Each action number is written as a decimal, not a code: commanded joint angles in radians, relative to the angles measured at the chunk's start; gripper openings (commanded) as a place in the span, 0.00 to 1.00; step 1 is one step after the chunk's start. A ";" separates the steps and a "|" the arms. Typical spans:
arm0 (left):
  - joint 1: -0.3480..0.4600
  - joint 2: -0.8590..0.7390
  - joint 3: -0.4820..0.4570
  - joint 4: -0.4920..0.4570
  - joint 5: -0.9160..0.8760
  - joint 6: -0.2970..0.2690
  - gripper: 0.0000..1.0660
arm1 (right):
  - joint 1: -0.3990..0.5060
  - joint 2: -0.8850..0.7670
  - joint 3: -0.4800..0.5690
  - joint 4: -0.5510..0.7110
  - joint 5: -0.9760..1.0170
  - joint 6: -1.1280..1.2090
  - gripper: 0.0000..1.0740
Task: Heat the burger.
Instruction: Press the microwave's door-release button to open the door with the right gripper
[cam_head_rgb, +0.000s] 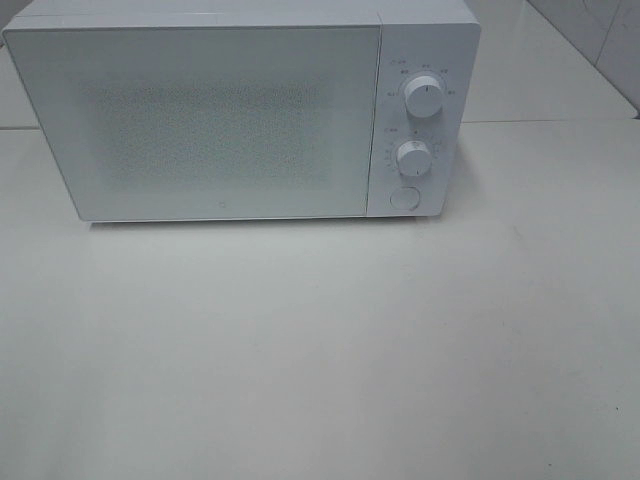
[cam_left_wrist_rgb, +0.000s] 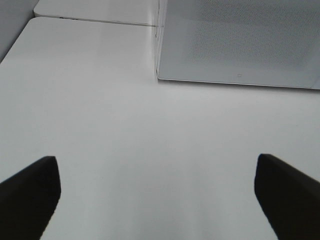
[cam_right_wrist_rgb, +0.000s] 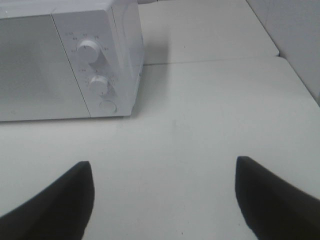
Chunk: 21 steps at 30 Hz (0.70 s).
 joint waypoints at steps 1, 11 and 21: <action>0.004 -0.019 0.004 0.001 -0.003 -0.001 0.92 | -0.017 -0.053 0.019 0.000 0.104 0.001 0.70; 0.004 -0.017 0.004 0.000 -0.003 -0.001 0.92 | -0.017 -0.055 0.021 0.000 0.096 -0.004 0.70; 0.004 -0.017 0.004 0.000 -0.003 -0.001 0.92 | -0.017 -0.055 0.021 0.000 0.096 -0.004 0.70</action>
